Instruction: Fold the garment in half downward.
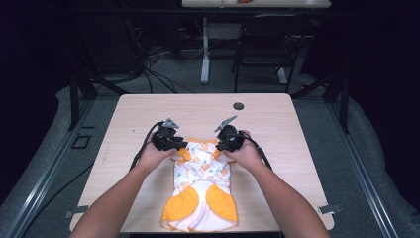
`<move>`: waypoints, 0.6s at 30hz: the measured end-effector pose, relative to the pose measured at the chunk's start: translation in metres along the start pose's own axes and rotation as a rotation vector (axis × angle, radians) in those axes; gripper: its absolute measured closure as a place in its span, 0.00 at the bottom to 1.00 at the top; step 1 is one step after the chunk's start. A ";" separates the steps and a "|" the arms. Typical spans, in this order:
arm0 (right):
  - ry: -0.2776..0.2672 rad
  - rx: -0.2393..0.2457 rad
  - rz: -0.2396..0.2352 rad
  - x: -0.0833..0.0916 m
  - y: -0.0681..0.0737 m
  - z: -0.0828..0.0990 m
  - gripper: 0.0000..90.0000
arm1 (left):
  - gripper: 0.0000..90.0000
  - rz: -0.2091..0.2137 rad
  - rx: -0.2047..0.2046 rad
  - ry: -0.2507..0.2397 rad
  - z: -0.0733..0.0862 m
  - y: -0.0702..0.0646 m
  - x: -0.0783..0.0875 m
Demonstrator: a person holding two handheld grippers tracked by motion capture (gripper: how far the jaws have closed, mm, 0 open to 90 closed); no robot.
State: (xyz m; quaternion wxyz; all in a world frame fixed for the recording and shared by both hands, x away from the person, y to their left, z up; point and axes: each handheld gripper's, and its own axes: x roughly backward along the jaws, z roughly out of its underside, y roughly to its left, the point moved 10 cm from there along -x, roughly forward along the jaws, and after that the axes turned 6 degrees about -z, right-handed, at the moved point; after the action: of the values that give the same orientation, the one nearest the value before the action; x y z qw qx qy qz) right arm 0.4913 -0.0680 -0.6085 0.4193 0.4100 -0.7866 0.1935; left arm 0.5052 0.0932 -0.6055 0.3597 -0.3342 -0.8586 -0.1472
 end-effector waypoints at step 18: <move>0.028 -0.014 0.044 -0.024 -0.020 -0.005 0.81 | 0.72 -0.023 0.030 0.048 0.004 0.014 -0.020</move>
State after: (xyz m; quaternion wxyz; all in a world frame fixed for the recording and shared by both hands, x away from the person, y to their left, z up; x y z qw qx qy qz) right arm 0.5173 -0.0646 -0.6255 0.4285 0.3868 -0.7909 0.2030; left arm 0.5229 0.0956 -0.6225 0.3833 -0.3153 -0.8557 -0.1465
